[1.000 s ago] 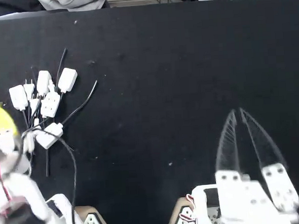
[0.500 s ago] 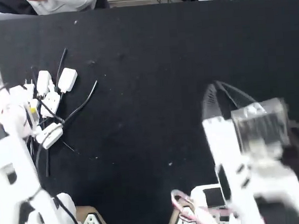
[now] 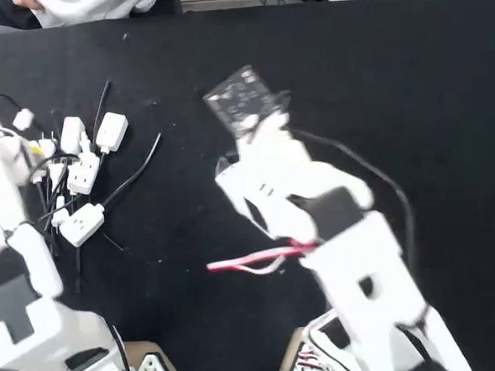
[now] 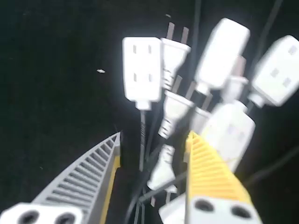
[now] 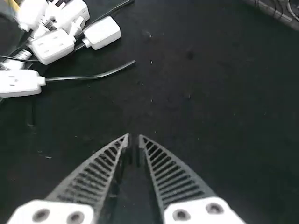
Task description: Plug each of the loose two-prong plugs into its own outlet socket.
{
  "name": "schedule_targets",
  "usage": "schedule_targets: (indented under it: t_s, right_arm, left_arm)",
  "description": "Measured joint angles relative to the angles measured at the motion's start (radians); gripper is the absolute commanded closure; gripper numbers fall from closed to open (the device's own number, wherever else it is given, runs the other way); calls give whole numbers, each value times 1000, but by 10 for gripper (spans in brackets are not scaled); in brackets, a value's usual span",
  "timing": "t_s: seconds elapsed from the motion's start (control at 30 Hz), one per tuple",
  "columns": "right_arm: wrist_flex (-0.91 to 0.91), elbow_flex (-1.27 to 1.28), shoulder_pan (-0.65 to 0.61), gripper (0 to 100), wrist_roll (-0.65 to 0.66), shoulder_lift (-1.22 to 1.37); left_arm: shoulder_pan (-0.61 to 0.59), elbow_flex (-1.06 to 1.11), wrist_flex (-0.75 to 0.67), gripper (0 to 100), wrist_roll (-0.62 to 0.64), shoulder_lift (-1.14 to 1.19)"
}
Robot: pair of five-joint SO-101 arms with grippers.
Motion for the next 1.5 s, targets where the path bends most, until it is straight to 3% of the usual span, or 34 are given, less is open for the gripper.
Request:
schedule_targets:
  t_s: [0.43, 0.83, 0.97, 1.07, 1.17, 1.5]
  right_arm:
    - [-643, 589, -25, 986, -9, 44]
    - [-695, 601, -25, 986, -9, 44]
    - [-695, 601, -25, 986, -9, 44]
    - [-695, 601, -25, 986, -9, 44]
    - [-695, 601, -25, 986, -9, 44]
    - [-695, 606, -25, 986, -9, 44]
  left_arm:
    - [-55, -450, 0, 704, -28, 514]
    - [-63, -835, 2, 706, -29, 884]
    - [-80, -922, 18, 820, -29, 944]
    - [-83, -993, 94, 970, -26, 964]
    - [-86, -1066, 226, 932, -26, 971]
    - [-104, -1404, 626, 960, -37, 976]
